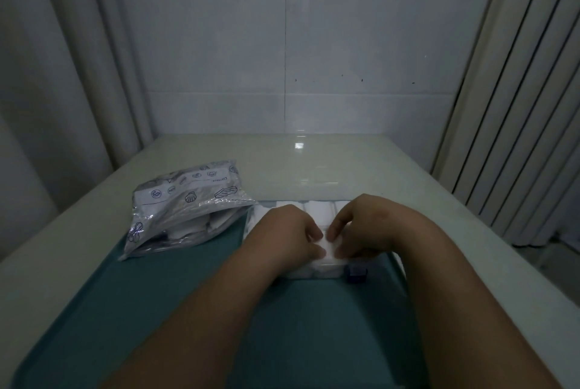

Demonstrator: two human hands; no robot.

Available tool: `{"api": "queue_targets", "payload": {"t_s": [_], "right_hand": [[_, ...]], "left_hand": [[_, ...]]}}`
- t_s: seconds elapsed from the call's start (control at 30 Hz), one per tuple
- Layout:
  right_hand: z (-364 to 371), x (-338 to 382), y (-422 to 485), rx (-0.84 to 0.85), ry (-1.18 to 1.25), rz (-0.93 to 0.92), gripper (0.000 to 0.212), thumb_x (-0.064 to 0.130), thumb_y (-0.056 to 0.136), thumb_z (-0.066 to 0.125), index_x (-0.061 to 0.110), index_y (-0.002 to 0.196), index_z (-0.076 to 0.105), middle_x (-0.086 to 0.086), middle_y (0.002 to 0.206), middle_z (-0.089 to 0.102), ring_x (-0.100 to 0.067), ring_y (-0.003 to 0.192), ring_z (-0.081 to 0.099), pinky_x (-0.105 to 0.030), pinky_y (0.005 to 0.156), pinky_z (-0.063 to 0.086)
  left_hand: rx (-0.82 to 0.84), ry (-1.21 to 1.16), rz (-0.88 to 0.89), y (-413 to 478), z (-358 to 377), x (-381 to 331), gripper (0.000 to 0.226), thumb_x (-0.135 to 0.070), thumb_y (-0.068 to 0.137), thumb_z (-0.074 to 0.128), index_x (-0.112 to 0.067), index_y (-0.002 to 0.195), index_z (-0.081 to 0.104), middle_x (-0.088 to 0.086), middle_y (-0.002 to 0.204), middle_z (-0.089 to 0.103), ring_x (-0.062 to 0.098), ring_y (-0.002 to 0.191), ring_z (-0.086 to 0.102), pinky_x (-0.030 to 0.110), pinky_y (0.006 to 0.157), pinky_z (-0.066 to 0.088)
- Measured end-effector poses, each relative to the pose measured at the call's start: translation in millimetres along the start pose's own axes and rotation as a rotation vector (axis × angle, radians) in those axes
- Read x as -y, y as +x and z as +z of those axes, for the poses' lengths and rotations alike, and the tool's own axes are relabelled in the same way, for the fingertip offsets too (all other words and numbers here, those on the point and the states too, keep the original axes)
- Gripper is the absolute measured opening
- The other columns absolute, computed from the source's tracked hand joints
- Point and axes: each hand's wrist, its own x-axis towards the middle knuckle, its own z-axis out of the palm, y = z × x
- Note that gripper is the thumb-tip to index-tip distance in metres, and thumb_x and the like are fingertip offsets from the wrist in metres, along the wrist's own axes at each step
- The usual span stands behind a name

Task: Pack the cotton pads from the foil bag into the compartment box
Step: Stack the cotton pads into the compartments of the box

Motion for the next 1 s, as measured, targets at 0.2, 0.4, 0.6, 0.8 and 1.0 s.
{"api": "queue_targets", "payload": {"t_s": [0.2, 0.4, 0.6, 0.8, 1.0], "right_hand": [[5.5, 2.7, 2.8, -0.015, -0.104, -0.033, 0.026, 0.012, 0.072, 0.079, 0.024, 0.095, 0.077, 0.003, 0.075, 0.062, -0.012, 0.057, 0.057, -0.026, 0.068, 0.056], [4.3, 4.1, -0.8, -0.027, -0.183, -0.037, 0.027, 0.017, 0.073, 0.079, 0.029, 0.098, 0.076, 0.003, 0.08, 0.065, -0.008, 0.057, 0.055, -0.018, 0.056, 0.048], [-0.2, 4.5, -2.0, -0.038, -0.094, -0.003, 0.024, 0.015, 0.078, 0.077, 0.019, 0.102, 0.077, -0.006, 0.092, 0.072, -0.018, 0.075, 0.068, -0.029, 0.078, 0.059], [-3.8, 6.0, -4.7, -0.094, 0.033, -0.038, 0.014, 0.008, 0.077, 0.077, 0.013, 0.09, 0.078, -0.01, 0.08, 0.073, -0.014, 0.061, 0.065, -0.02, 0.054, 0.057], [3.3, 15.5, -7.1, -0.138, 0.137, -0.145, 0.011, 0.008, 0.079, 0.074, 0.019, 0.082, 0.076, -0.005, 0.078, 0.073, -0.013, 0.064, 0.066, -0.02, 0.058, 0.057]], "left_hand": [[0.056, 0.077, 0.0, 4.9, -0.7, -2.1, 0.037, -0.034, 0.079, 0.075, -0.025, 0.115, 0.071, -0.002, 0.118, 0.068, 0.015, 0.108, 0.061, 0.021, 0.091, 0.044], [0.073, 0.079, 0.023, 3.5, -3.4, -2.0, 0.023, -0.031, 0.081, 0.074, -0.025, 0.103, 0.074, 0.003, 0.114, 0.069, 0.017, 0.105, 0.062, 0.027, 0.092, 0.048], [-0.017, 0.007, 0.028, 3.9, -8.9, -0.9, 0.029, -0.023, 0.08, 0.075, -0.021, 0.109, 0.073, 0.0, 0.114, 0.067, 0.016, 0.103, 0.062, 0.023, 0.088, 0.046], [-0.22, -0.149, 0.018, -1.9, -8.6, 5.4, 0.014, -0.022, 0.084, 0.07, -0.024, 0.097, 0.073, -0.006, 0.101, 0.07, 0.01, 0.093, 0.063, 0.022, 0.082, 0.048], [-0.313, -0.173, -0.033, -9.4, -23.4, 33.0, 0.014, -0.018, 0.085, 0.066, -0.029, 0.092, 0.071, -0.011, 0.095, 0.068, 0.004, 0.084, 0.059, 0.019, 0.076, 0.045]]}}
